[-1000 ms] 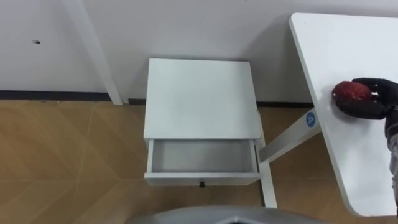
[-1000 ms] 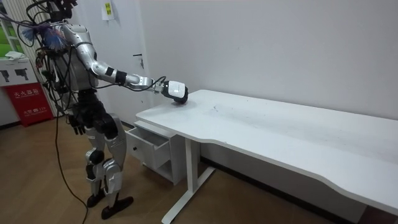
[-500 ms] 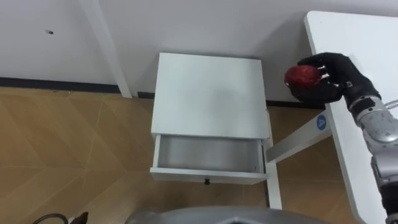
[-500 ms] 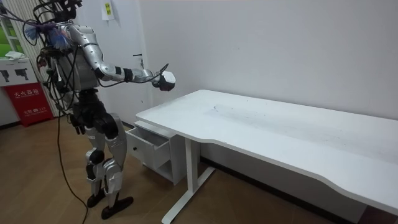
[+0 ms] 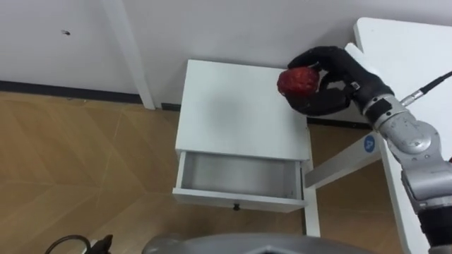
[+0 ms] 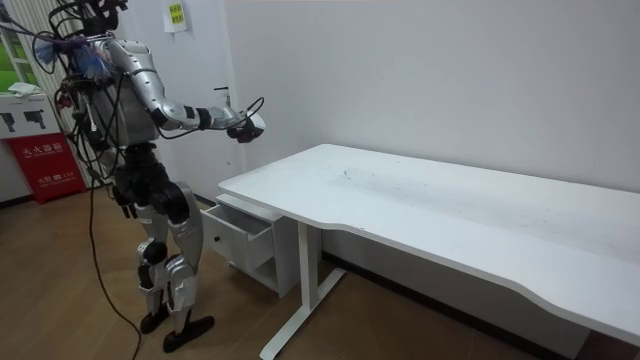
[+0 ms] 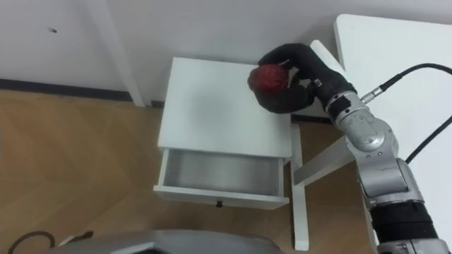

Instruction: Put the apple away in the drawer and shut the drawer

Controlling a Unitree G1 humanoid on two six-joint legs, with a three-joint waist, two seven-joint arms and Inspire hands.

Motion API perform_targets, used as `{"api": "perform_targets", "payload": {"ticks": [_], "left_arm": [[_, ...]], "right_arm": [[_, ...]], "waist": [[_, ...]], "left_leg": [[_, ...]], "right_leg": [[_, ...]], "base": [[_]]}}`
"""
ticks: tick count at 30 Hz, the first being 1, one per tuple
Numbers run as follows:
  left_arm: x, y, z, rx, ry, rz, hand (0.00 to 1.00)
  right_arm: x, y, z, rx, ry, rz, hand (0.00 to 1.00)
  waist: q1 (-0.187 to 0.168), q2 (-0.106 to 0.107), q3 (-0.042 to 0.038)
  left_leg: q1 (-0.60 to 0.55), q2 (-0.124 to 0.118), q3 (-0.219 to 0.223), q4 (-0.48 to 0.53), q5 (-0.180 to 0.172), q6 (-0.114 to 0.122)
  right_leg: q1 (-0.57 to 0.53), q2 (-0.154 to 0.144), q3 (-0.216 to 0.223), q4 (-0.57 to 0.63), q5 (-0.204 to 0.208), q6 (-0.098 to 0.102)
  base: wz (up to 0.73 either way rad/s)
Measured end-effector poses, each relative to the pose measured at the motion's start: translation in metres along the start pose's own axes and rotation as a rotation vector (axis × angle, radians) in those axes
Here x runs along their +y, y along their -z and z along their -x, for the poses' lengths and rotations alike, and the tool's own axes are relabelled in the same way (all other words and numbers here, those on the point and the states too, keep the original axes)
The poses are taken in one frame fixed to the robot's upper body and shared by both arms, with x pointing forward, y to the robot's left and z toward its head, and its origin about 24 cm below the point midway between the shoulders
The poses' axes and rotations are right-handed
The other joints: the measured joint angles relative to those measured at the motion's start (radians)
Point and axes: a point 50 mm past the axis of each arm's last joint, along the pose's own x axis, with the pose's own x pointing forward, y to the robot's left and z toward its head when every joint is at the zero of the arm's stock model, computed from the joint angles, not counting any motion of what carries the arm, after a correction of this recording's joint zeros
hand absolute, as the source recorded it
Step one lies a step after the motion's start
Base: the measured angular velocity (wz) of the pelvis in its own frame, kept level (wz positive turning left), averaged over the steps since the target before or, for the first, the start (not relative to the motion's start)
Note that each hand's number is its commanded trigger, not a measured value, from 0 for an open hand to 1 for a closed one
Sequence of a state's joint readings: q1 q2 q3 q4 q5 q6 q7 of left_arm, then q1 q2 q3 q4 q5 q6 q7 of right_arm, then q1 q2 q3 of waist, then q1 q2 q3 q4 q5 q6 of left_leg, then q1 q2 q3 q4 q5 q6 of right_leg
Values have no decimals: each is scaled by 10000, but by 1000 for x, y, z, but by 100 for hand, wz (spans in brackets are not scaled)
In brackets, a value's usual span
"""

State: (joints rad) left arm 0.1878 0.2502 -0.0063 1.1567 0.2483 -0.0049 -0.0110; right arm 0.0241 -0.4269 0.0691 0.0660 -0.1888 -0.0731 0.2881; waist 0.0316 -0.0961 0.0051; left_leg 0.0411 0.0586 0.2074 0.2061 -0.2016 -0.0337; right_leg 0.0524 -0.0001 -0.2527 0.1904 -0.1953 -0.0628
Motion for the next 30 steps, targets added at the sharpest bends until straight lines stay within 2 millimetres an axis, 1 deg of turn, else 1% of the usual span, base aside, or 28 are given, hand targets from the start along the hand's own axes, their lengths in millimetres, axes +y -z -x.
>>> {"api": "perform_targets", "payload": {"ticks": [1, 3, 5, 11, 12, 18, 19, 20, 21, 26, 30], "left_arm": [[0, -1, 0, -32, -9, -1, 0], [2, -5, -1, -108, -39, -3, 0], [3, -8, -1, -182, -57, -8, 0], [2, -10, -2, -230, -31, -76, 0], [4, -15, -3, -345, -60, -80, 0], [6, -25, -4, -581, -119, -73, 0], [6, -26, -4, -620, -123, -70, 0], [5, -27, -4, -630, -119, -67, 0], [5, -27, -4, -645, -105, -61, 0], [3, -27, -4, -628, -60, -36, 0], [2, -27, -4, -620, -40, -24, 0]], "right_arm": [[1, -1, 0, -31, -124, 103, 100], [5, -1, -1, 19, -402, 221, 100], [11, -2, -2, 70, -688, 439, 100], [34, 2, -2, 455, -1505, 498, 100], [38, 4, -1, 584, -1651, 414, 100], [48, 2, -2, 609, -2167, 198, 100], [50, 2, -3, 583, -2279, 205, 90], [52, 1, -3, 571, -2352, 213, 32], [54, 1, -3, 562, -2483, 224, 0], [58, 2, -4, 624, -2694, 111, 0], [65, 5, -4, 756, -2778, -174, 0]], "waist": [[-3, 37, 25], [-1, 22, 15], [9, 24, 22], [32, 20, 18], [42, 21, 18], [53, 35, 18], [52, 41, 17], [52, 63, 23], [50, 75, 18], [51, 182, 66], [58, 274, 18]], "left_leg": [[-24, 0, 0, 12, 1, 1], [-47, -3, 1, 17, 1, 1], [-45, -4, 8, 10, 1, 1], [-64, 3, 23, 3, 0, 0], [-91, 4, 25, 3, 0, 0], [-153, 6, 43, 0, 0, 0], [-143, 6, 46, 0, 0, 1], [-141, 7, 47, 0, 1, 1], [-139, 7, 49, 1, 1, 1], [-150, 11, 49, 6, 3, 5], [-152, 7, 48, 7, 4, 6]], "right_leg": [[-4, 0, -2, -21, 1, -2], [-4, -2, -7, -40, 1, -2], [-9, -1, -8, -47, 1, -1], [-35, 0, -9, -50, 1, -1], [-66, 0, -2, -44, 1, -1], [-162, 0, 17, -17, 5, 3], [-155, 0, 21, -15, 7, 2], [-153, 0, 22, -12, 8, 2], [-154, 0, 23, -7, 12, 2], [-160, 1, 18, -5, 44, 2], [-158, -2, 11, -4, 48, 5]], "base": [[0], [0], [0], [0], [0], [0], [0], [0], [0], [0], [0]]}}
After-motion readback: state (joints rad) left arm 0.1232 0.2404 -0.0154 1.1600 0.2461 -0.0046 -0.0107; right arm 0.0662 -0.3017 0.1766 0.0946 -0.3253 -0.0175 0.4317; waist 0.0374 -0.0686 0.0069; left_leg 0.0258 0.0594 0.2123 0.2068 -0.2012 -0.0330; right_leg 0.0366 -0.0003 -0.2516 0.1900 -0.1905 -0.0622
